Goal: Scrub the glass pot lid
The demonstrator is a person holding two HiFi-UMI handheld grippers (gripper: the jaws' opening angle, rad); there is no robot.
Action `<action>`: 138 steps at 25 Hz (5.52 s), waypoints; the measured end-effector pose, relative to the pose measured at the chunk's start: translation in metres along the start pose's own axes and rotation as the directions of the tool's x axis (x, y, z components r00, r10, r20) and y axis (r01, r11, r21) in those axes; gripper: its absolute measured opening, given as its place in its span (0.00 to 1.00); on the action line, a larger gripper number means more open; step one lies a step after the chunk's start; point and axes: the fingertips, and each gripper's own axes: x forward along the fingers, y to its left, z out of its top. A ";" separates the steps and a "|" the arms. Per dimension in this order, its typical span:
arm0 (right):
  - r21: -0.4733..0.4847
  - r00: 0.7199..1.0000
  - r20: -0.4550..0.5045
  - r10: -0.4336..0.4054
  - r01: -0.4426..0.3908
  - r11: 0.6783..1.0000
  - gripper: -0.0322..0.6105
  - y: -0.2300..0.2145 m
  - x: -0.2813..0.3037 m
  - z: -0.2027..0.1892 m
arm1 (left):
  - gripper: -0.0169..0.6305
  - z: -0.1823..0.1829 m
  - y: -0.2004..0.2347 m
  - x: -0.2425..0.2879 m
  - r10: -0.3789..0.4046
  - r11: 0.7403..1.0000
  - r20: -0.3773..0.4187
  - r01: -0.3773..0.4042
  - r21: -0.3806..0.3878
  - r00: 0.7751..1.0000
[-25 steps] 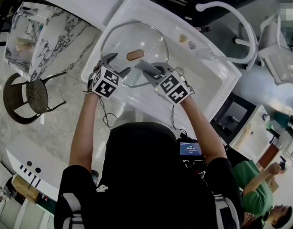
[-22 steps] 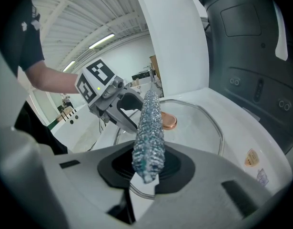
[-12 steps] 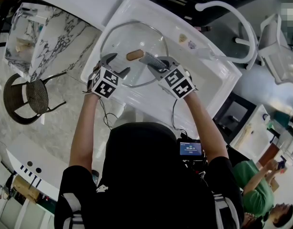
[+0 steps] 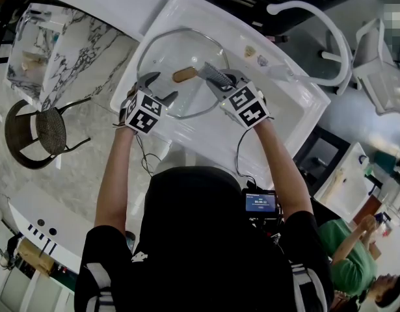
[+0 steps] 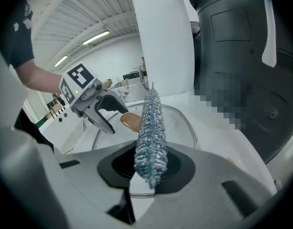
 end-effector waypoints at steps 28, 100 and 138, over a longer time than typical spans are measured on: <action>-0.119 0.973 -0.011 -0.232 0.229 0.966 0.15 -0.061 0.001 0.002 | 0.48 0.001 -0.001 0.001 0.000 1.000 0.000 0.000 -0.001 1.000; -0.068 1.000 -0.031 -0.002 0.000 0.998 0.15 0.046 -0.001 -0.014 | 0.48 0.001 -0.002 -0.002 0.021 1.000 0.039 -0.020 -0.007 0.999; 0.079 0.891 0.262 -0.371 0.364 0.928 0.15 0.126 -0.108 0.118 | 0.05 0.054 -0.024 -0.223 0.153 0.972 0.502 -0.037 -0.233 0.851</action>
